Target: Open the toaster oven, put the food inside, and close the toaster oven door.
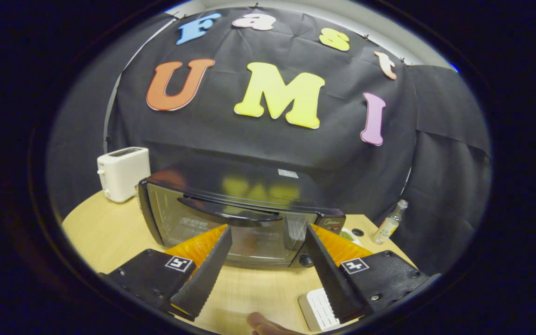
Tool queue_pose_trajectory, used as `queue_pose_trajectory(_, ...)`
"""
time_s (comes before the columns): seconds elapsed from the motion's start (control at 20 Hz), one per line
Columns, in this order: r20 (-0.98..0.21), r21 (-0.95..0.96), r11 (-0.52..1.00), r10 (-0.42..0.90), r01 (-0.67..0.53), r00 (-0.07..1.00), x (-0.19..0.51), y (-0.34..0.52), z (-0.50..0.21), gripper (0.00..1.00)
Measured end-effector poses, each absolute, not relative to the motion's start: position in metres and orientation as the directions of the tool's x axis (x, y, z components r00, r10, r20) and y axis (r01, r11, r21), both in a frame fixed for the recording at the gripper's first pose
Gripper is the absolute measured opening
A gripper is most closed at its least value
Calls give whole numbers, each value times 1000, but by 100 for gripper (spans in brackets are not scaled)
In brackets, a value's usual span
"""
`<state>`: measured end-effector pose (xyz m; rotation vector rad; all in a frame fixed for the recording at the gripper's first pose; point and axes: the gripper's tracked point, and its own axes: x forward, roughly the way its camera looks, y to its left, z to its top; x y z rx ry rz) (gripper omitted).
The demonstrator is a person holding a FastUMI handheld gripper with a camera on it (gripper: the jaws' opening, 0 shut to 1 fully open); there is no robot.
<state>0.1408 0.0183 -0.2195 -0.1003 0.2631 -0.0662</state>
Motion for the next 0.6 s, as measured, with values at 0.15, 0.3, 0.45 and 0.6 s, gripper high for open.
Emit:
queue_pose_trajectory(0.15, -193, -55, 998, -54, 44, 980, 108, 13, -187, 100)
queue_pose_trajectory(0.3, -128, -47, 998, -45, 39, 991, 66, 4, -151, 100)
queue_pose_trajectory(0.45, -68, -46, 998, -45, 41, 997, 13, -12, -116, 100)
queue_pose_trajectory(0.6, -46, -33, 998, -55, 54, 997, -38, -28, -98, 100)
